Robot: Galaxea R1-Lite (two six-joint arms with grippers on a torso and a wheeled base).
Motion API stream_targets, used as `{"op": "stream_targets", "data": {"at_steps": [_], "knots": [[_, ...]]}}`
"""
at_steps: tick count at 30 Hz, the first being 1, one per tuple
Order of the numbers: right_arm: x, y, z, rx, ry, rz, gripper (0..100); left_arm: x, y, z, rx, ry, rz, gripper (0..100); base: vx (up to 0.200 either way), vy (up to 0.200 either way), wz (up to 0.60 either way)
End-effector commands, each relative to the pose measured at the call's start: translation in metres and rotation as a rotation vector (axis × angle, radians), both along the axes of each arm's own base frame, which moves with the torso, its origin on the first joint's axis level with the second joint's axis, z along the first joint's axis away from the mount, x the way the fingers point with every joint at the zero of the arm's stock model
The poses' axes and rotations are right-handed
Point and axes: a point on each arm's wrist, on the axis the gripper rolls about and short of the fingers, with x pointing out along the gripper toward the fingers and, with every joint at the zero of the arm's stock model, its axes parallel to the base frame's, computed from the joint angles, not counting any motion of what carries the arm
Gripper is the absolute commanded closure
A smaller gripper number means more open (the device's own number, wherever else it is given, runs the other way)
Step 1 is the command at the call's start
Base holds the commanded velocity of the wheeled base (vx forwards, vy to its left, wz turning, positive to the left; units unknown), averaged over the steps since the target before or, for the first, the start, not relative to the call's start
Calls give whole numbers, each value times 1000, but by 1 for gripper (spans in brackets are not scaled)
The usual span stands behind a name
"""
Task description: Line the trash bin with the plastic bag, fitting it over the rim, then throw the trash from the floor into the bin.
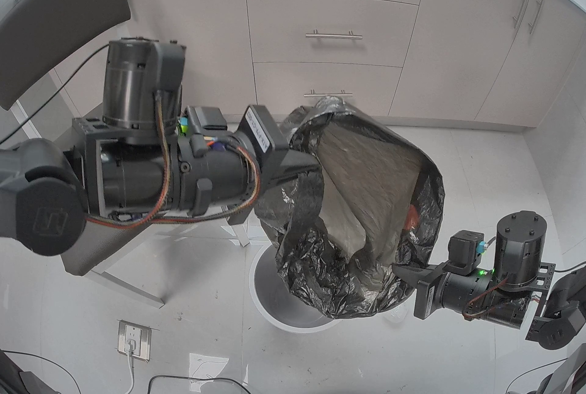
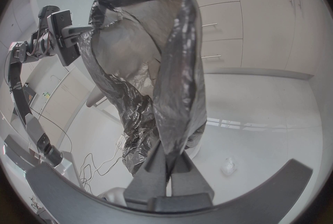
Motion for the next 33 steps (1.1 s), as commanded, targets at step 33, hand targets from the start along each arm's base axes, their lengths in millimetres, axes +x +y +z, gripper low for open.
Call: {"op": "stream_targets", "data": {"at_steps": [33], "knots": [[28, 15, -102, 26, 348, 163, 100, 26, 34, -106, 21, 217, -93, 100, 0, 0, 0]]}}
